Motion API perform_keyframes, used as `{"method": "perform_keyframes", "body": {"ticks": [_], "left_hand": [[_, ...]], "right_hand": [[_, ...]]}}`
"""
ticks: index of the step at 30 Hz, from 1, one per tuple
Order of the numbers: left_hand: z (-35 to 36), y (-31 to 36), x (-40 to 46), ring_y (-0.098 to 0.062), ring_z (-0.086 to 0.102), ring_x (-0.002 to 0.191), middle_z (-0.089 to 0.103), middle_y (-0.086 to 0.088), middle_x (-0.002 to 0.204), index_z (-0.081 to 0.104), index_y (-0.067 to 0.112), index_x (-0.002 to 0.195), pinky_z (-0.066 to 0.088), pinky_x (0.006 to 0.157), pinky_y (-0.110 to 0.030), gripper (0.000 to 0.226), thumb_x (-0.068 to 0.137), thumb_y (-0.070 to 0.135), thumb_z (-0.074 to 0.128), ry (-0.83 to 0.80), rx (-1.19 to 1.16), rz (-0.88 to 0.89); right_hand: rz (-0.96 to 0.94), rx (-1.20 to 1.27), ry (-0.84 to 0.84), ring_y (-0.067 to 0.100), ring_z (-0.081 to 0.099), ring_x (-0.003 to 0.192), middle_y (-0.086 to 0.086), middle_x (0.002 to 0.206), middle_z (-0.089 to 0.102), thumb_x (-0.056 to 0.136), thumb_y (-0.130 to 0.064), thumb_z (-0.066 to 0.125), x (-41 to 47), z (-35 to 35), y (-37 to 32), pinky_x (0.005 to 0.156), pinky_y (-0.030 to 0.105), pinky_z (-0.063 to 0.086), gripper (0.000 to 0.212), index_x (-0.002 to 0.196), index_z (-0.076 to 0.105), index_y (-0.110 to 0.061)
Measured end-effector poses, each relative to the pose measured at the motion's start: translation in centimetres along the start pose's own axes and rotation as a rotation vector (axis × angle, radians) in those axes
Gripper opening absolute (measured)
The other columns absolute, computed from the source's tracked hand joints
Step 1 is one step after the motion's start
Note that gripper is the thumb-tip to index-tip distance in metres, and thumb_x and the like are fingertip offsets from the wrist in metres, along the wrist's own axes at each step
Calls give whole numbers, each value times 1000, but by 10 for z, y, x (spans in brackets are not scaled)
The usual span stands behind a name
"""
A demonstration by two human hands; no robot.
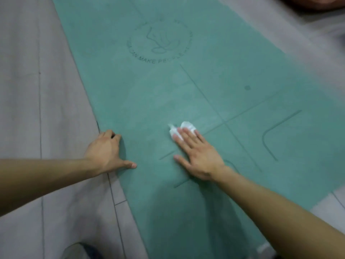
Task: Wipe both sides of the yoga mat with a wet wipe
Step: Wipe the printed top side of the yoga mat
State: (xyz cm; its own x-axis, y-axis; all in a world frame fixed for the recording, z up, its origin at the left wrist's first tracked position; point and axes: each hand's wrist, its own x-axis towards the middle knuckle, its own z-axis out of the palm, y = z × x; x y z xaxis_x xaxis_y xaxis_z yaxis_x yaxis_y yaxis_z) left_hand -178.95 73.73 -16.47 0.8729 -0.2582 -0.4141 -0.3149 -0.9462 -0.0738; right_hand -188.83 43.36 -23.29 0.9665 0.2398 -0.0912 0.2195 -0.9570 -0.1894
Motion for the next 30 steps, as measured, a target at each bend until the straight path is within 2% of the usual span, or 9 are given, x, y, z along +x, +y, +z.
{"method": "perform_keyframes", "body": {"ticks": [3,5,10,13,15,20,26,28,30], "left_hand": [[0,-7,0,-26,51,124,51,0,127,54,23,136,52,97,-42,127,38,104,59,1,2,35],[0,-15,0,-25,50,126,51,1,131,51,25,142,51,98,-41,128,40,100,65,-12,1,70],[-12,-33,8,-23,55,125,53,1,135,53,24,148,51,101,-36,105,59,73,83,-36,-15,169],[-24,-42,19,-26,62,116,58,-2,128,63,23,138,52,98,-36,74,73,52,86,-56,-32,205],[-27,-47,24,-28,62,115,59,-4,126,64,23,134,52,97,-37,67,76,48,85,-43,-45,194],[-21,-75,28,-33,54,131,51,-9,144,55,19,144,50,107,-47,80,77,51,85,20,-98,86],[-39,-97,47,-34,44,144,39,-14,162,42,9,155,37,118,-41,93,83,54,82,11,-91,57],[-37,-103,60,-33,41,147,38,-16,163,41,7,155,34,120,-38,97,82,55,82,0,-84,72],[-32,-105,72,-32,36,152,33,-17,166,38,7,157,31,124,-37,102,81,59,81,-12,-85,61]], "right_hand": [[491,34,21,17,-10,162,5,177,1,100,-75,6,4,-24,77,132,43,-5,87,169,4,-22],[555,77,45,23,-11,162,9,176,-4,99,-78,11,9,-21,55,131,48,-5,92,169,2,-17],[-346,113,-106,24,-9,163,7,177,5,104,-70,35,-9,18,-118,131,49,6,87,168,14,-16],[-722,6,-169,20,-3,163,5,176,9,109,-62,32,13,12,-98,132,44,6,75,168,16,-19],[-568,-43,-138,20,-3,163,4,176,6,110,-61,26,45,-2,-45,132,42,4,73,169,9,-21],[349,45,-24,20,-10,162,8,177,-2,95,-82,4,104,-27,27,131,45,-5,96,169,4,-20],[-674,-6,-207,21,-13,162,5,177,-3,106,-68,35,37,5,-105,132,47,1,84,169,4,-21],[-730,-41,-179,16,-9,162,2,177,1,109,-62,31,58,-1,-75,132,43,2,75,169,7,-24],[-455,-62,-118,15,-8,162,1,177,2,109,-63,23,88,-8,-31,132,43,4,73,169,6,-26]]}}
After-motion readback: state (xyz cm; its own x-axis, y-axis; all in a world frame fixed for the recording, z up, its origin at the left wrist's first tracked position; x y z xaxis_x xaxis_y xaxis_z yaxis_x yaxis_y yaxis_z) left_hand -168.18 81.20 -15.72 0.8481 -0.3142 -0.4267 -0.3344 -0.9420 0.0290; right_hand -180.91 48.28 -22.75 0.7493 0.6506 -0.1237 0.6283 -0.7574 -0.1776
